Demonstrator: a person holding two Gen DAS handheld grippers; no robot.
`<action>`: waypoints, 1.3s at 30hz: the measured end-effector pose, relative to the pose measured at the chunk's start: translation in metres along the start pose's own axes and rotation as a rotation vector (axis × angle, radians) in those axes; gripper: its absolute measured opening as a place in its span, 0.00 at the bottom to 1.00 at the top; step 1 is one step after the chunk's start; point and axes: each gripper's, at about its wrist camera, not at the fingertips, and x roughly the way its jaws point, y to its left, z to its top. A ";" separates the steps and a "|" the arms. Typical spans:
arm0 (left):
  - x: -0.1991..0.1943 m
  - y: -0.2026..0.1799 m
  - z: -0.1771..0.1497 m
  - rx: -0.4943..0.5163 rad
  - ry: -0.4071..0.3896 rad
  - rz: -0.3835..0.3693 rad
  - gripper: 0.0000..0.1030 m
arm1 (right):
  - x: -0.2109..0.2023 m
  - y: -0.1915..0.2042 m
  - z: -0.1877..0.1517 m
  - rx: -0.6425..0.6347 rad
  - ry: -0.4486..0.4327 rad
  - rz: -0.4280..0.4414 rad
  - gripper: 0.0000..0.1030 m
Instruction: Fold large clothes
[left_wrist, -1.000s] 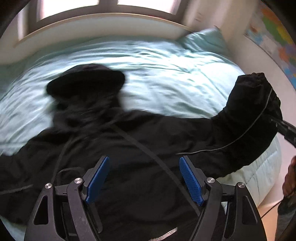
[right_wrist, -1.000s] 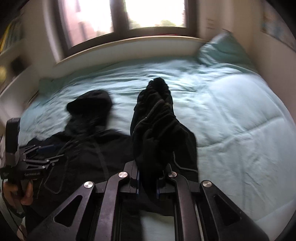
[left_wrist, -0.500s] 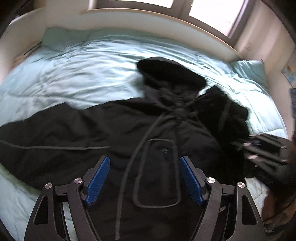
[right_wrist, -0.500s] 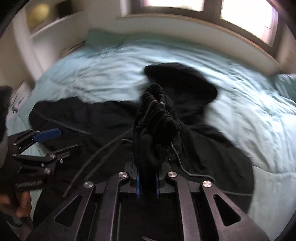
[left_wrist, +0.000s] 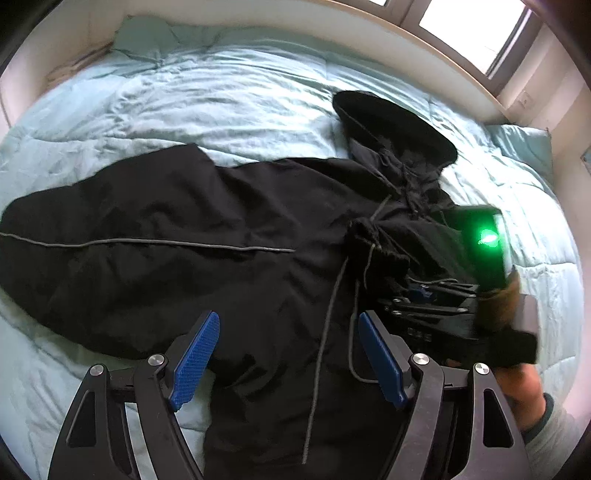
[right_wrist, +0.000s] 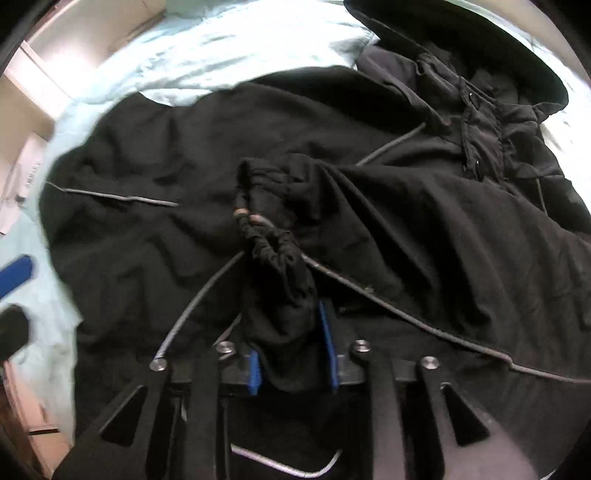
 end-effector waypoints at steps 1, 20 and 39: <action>0.003 -0.001 0.002 0.005 0.011 -0.018 0.76 | -0.007 -0.001 -0.001 0.000 -0.005 0.020 0.35; 0.112 -0.065 0.043 -0.010 0.146 -0.269 0.18 | -0.098 -0.134 -0.092 0.282 -0.106 -0.107 0.49; 0.108 0.017 0.055 -0.068 0.172 -0.154 0.32 | -0.044 -0.175 -0.073 0.339 -0.015 -0.306 0.50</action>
